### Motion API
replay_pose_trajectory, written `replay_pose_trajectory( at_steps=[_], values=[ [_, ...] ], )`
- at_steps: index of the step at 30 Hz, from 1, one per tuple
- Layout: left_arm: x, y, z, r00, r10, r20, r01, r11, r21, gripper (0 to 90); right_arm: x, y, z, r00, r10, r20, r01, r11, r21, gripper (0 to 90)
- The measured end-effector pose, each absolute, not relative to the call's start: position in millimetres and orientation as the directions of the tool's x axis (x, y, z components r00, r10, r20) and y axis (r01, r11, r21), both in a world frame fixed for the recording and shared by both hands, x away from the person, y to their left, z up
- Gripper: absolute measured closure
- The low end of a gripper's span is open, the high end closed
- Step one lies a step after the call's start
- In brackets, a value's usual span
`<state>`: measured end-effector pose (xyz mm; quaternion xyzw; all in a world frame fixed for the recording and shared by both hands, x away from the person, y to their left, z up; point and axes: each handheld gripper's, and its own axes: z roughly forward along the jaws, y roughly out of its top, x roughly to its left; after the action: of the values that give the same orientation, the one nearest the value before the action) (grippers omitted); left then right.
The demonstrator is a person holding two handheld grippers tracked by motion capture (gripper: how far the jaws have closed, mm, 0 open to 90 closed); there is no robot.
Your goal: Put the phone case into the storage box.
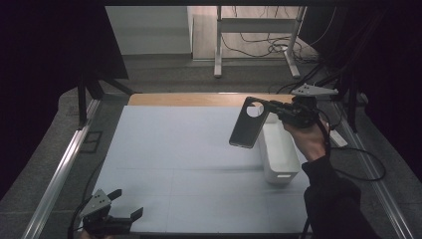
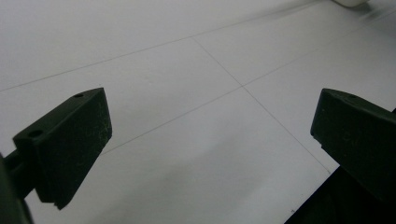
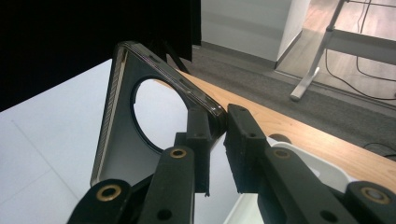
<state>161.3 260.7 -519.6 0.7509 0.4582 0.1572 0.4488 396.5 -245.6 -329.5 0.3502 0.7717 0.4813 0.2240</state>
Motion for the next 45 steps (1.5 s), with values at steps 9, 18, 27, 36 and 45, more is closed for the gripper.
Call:
replay_pose_trajectory(
  at_steps=[9,18,27,36,45],
  values=[
    [162,261,-520,0.530,0.830,-0.174,0.549,-0.179,0.817,0.0,412,-253,-325,-0.633,0.773,-0.029,0.321,0.296,0.900,79.4],
    [161,260,-519,0.533,0.829,-0.170,0.543,-0.181,0.820,0.0,431,-269,-320,-0.602,0.797,-0.043,0.319,0.290,0.903,79.4],
    [162,261,-520,0.533,0.828,-0.174,0.546,-0.180,0.818,0.0,447,-280,-317,-0.590,0.804,-0.066,0.305,0.298,0.904,79.4],
    [162,260,-520,0.537,0.825,-0.175,0.547,-0.182,0.817,0.0,467,-294,-318,-0.578,0.810,-0.099,0.293,0.320,0.901,79.4],
    [162,260,-520,0.540,0.825,-0.170,0.546,-0.190,0.816,0.0,483,-308,-319,-0.559,0.821,-0.117,0.286,0.323,0.902,79.4]
  ],
)
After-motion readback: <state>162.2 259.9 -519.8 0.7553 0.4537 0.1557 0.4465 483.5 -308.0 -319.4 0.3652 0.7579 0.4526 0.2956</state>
